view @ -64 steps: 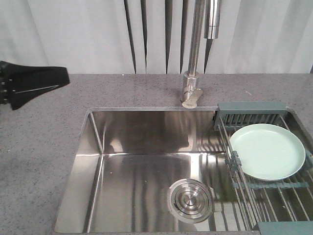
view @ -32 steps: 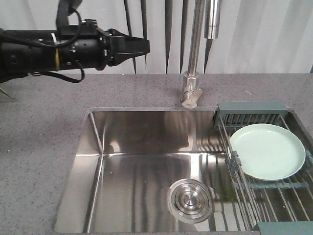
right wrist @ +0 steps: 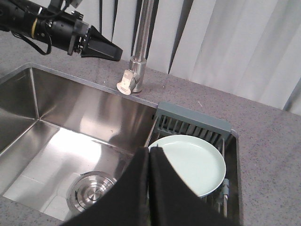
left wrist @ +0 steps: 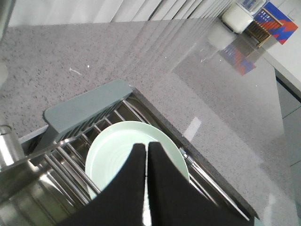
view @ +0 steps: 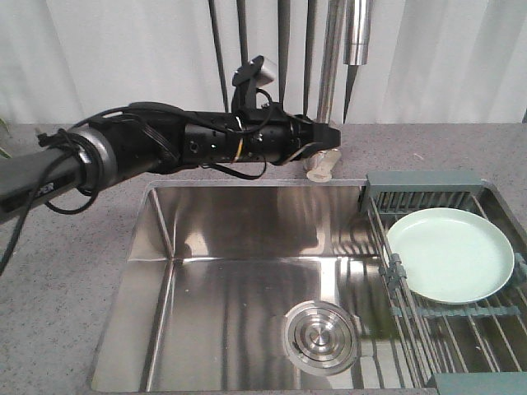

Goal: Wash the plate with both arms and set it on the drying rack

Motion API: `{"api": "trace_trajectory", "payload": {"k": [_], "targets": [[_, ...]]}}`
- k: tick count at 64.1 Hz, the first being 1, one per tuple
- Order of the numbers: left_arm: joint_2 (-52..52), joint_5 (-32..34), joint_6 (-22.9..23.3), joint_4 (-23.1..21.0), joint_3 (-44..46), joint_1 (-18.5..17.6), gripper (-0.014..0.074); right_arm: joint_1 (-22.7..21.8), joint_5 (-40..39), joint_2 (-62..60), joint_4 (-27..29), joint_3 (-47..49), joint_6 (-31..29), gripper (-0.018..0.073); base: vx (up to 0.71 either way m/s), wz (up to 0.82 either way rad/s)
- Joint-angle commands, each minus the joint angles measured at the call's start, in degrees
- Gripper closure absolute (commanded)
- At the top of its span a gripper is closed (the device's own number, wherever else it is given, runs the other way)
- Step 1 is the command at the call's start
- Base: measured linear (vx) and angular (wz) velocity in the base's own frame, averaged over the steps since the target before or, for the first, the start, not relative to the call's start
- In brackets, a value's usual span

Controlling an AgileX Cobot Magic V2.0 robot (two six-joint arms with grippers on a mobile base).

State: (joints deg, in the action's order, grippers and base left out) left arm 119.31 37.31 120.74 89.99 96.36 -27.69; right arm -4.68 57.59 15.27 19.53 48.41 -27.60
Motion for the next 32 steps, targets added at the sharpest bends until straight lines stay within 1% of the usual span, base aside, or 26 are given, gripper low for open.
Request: {"api": "trace_trajectory", "payload": {"k": [1, 9, 13, 22, 32], "targets": [[-1.7, -1.8, 0.4, -5.6, 1.8, -0.9, 0.0602, 0.0, -4.0, 1.0, -0.1, 1.1, 0.2, 0.0566, 0.0, 0.0], [0.7, -2.7, 0.4, -9.9, 1.8, -0.9, 0.0602, 0.0, -4.0, 1.0, -0.7, 1.1, 0.5, 0.0566, 0.0, 0.0], [1.6, -3.1, 0.4, -11.3, 1.8, -0.9, 0.0602, 0.0, -4.0, 1.0, -0.7, 1.1, 0.5, 0.0566, 0.0, 0.0], [3.5, -4.7, 0.4, -13.7, 1.8, -0.9, 0.0602, 0.0, -4.0, 1.0, -0.7, 1.1, 0.5, 0.0566, 0.0, 0.0], [4.7, -4.6, 0.4, -16.1, 1.9, -0.9, 0.0602, 0.0, -4.0, 1.0, -0.7, 1.1, 0.6, 0.0566, 0.0, 0.0]]}}
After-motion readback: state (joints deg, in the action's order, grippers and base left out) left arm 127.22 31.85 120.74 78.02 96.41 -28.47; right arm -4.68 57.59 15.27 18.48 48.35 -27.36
